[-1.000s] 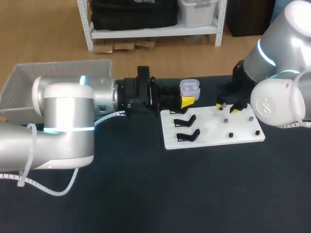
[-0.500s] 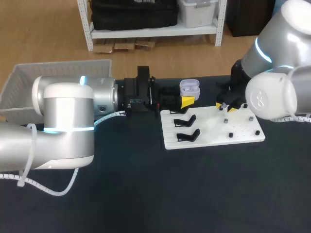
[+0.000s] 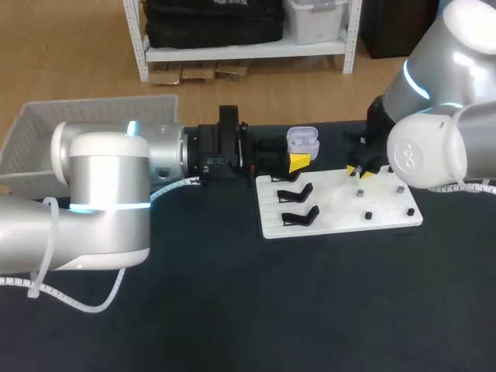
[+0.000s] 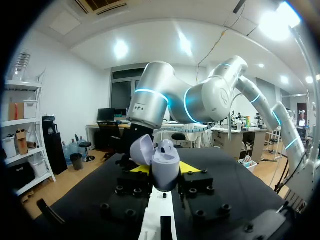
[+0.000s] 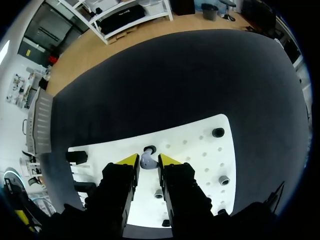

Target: Pick up each earbud case from the left stands, insert the matching earbuds, close the lid, and place the case in the box.

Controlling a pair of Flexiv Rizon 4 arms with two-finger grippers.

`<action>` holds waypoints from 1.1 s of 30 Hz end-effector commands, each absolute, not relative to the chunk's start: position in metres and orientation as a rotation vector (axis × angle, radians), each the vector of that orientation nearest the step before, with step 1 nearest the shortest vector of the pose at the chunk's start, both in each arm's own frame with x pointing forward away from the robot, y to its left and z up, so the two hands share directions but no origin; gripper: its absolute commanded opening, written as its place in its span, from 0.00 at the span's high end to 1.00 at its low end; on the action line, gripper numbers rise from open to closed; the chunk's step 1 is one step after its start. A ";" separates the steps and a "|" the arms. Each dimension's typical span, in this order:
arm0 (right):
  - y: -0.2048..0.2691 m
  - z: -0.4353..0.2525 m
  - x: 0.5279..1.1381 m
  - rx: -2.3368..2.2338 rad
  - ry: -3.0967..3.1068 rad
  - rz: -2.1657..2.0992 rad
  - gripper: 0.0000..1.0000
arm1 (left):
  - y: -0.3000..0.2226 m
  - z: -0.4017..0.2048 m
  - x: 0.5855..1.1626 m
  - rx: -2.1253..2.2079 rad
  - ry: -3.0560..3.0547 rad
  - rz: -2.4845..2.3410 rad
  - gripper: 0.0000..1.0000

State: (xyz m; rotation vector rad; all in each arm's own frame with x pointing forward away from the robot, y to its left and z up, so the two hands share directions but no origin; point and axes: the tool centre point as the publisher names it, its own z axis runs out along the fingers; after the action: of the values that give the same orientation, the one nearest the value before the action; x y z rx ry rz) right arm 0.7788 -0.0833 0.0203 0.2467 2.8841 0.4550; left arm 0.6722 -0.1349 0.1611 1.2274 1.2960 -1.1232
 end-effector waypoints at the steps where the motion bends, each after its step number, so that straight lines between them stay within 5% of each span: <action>1: -0.082 0.020 0.781 0.250 2.888 0.450 0.83 | -0.135 0.159 0.671 1.217 1.288 -1.117 1.00; 4: -0.082 0.020 0.782 0.252 2.890 0.444 1.00 | -0.135 0.159 0.671 1.217 1.288 -1.117 1.00; 21: -0.092 0.075 0.767 0.227 2.896 0.429 1.00 | -0.135 0.159 0.671 1.217 1.288 -1.117 1.00; 33: -0.081 0.172 0.702 0.096 2.937 0.327 1.00 | -0.135 0.159 0.671 1.217 1.288 -1.117 1.00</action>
State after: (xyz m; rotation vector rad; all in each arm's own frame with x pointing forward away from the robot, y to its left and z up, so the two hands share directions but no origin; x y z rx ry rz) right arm 0.7361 -0.0812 0.1306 0.0794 2.9590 0.3684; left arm 0.6722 -0.1349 0.1610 1.2274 1.2960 -1.1232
